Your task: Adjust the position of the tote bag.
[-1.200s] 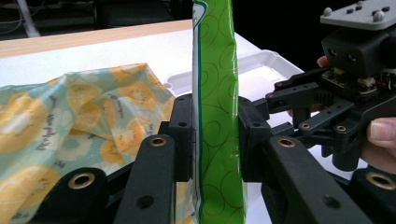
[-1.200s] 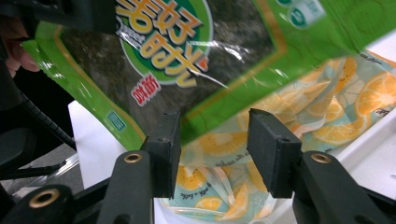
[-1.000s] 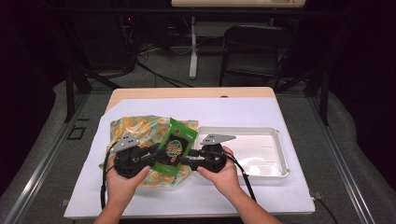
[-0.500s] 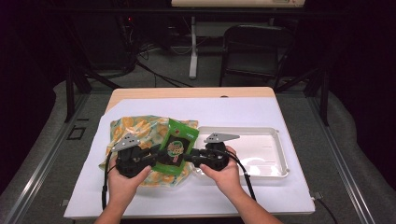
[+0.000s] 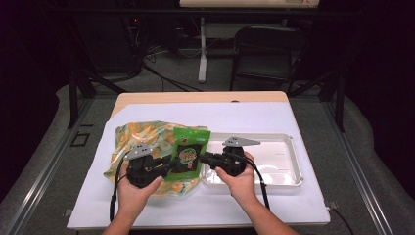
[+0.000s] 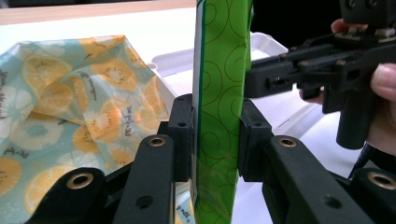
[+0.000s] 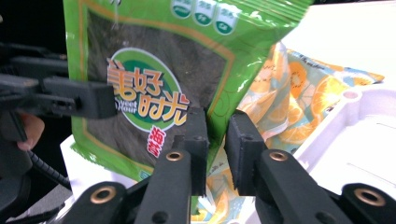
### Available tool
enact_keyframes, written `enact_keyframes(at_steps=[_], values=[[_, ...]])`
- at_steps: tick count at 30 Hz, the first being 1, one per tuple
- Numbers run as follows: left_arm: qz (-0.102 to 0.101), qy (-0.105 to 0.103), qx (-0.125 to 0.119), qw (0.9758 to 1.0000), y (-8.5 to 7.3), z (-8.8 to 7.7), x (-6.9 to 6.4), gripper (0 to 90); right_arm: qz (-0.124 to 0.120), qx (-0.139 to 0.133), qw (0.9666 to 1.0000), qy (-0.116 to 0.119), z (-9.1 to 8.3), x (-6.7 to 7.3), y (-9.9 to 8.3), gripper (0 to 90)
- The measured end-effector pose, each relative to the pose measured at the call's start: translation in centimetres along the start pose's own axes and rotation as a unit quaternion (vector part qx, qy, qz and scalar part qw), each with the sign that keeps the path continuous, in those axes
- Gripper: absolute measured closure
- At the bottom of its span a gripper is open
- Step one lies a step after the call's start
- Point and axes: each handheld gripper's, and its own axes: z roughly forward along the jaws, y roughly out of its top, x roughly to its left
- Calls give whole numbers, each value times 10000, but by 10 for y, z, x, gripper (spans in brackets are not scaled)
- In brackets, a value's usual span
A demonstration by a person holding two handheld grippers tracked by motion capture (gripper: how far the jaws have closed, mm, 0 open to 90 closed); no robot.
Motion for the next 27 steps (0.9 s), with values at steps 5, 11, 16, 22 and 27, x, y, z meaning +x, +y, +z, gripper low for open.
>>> enact_keyframes(at_steps=[5,11,16,22,27], values=[[9,-16,45,10000,-2,4,-1,718,108,-172,9998,-7,-5,-2,1,838],[-76,0,64,10000,-5,9,1,702,124,-212,9997,-43,-7,-3,2,872],[-65,18,58,10000,-5,10,0,698,138,-216,9997,-41,-8,-3,2,878],[-69,40,77,9999,-5,9,0,697,115,-186,9998,-35,-8,-3,2,881],[-64,48,84,9999,-6,9,0,696,125,-195,9997,-30,-8,-3,2,881]])
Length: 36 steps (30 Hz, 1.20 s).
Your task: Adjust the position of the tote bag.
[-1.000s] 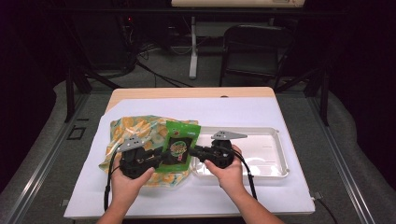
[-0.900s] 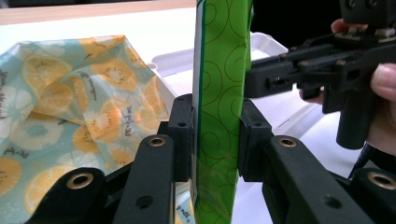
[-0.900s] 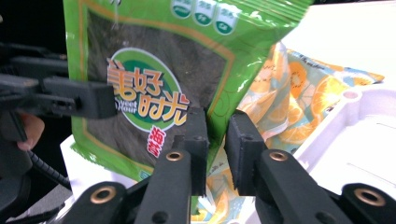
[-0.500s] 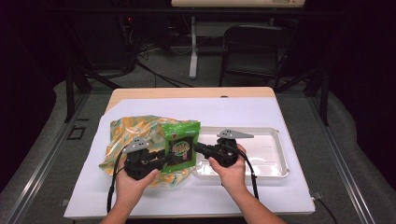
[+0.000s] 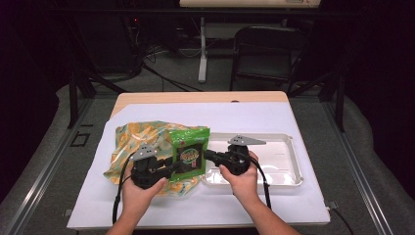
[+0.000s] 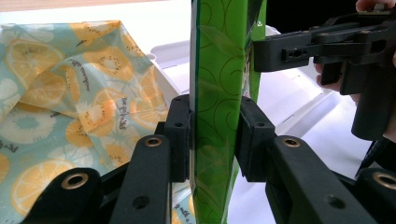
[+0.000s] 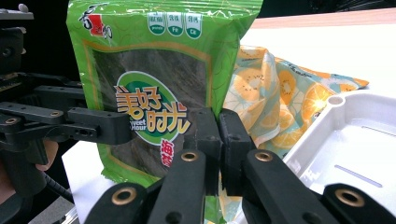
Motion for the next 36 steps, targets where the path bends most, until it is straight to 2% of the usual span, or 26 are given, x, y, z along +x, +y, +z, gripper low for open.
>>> enact_keyframes(at_steps=[17,24,27,32,36], values=[[98,65,-23,9999,4,9,0,683,-89,41,9999,-92,-3,-3,4,879],[97,81,-171,9998,23,16,4,684,-191,-1,9997,-159,-4,-9,24,879],[65,114,-138,9998,34,23,6,684,-228,7,9995,-228,-3,-15,34,879],[71,28,-129,9999,49,38,9,683,-125,-29,9996,-245,-6,-29,46,879],[31,-26,-111,9999,56,54,5,677,-123,-45,9992,-366,-15,-40,49,879]])
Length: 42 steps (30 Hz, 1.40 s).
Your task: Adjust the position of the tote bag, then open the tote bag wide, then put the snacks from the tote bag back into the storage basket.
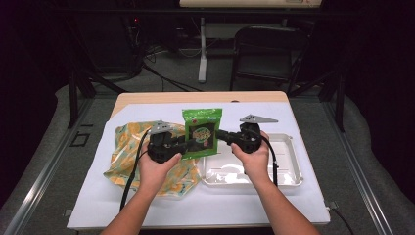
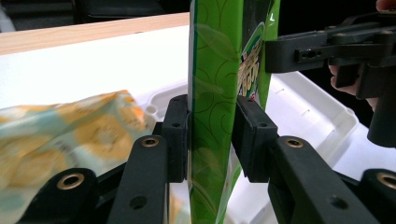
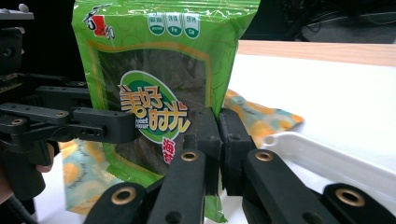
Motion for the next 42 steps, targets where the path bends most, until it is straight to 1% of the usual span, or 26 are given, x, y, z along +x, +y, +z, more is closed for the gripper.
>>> enact_keyframes(at_steps=[2,3,4,7,10,13,16,18,19,20,26,27,28,30,31,33,37,40,42], values=[[21,0,28,10000,1,8,-2,674,24,-9,10000,-87,-3,-5,-1,879],[-3,-13,40,10000,2,11,-3,673,39,19,9999,-121,-5,-8,-1,879],[17,-45,43,10000,2,14,-3,672,90,0,9999,-131,-6,-11,-1,879],[-65,-114,43,9999,3,21,-2,671,192,16,9997,-141,-9,-19,-2,879],[-105,-173,86,9998,4,26,0,667,243,40,9996,-144,-10,-23,-2,880],[-103,-154,122,9998,5,31,3,655,268,42,9995,-174,-9,-25,-3,881],[-157,-157,162,9996,4,35,5,649,278,77,9994,-193,-8,-28,-4,882],[-200,-158,170,9995,4,39,5,648,345,88,9992,-201,-7,-31,-5,883],[-184,-146,215,9995,4,40,5,648,358,102,9991,-220,-7,-33,-6,883],[-164,-127,187,9996,4,43,5,647,377,94,9990,-226,-6,-34,-6,883],[-235,-81,356,9991,4,54,4,638,402,110,9985,-350,-7,-40,-8,884],[-204,-67,362,9991,5,56,4,638,411,123,9984,-372,-7,-41,-8,884],[-214,-62,365,9991,4,57,4,638,429,104,9983,-372,-6,-42,-9,884],[-205,-59,386,9990,4,59,5,638,420,152,9982,-394,-6,-45,-10,884],[-227,-46,378,9990,4,60,5,638,460,124,9980,-412,-5,-45,-10,884],[-250,-41,382,9989,3,63,5,637,446,143,9979,-450,-5,-46,-10,884],[-238,-88,362,9990,3,67,6,632,417,168,9978,-481,-5,-48,-10,884],[-242,-95,370,9990,3,70,7,630,453,144,9976,-500,-5,-50,-10,884],[-286,-103,388,9988,3,71,8,630,458,168,9974,-522,-4,-52,-10,884]])
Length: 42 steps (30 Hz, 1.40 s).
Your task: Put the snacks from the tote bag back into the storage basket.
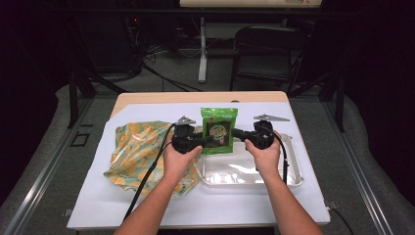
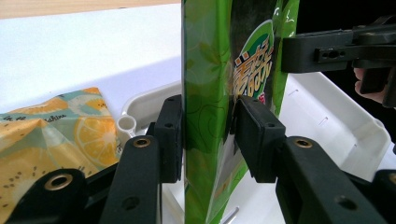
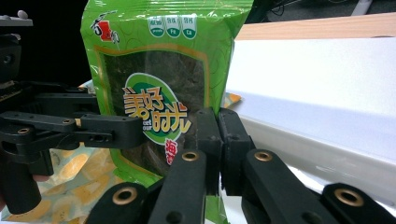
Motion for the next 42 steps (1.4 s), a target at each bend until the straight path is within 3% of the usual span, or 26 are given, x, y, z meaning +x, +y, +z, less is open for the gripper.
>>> enact_keyframes(at_steps=[7,15,35,42], values=[[-70,-19,30,10000,-1,7,2,630,39,69,10000,-35,2,-6,0,884],[-33,83,32,10000,-1,15,2,628,83,100,9998,-121,5,-11,-1,884],[-156,346,51,9993,-5,26,3,623,176,223,9993,-238,10,-21,-5,887],[-164,298,106,9994,-6,28,2,650,203,249,9991,-278,9,-23,-6,887]])
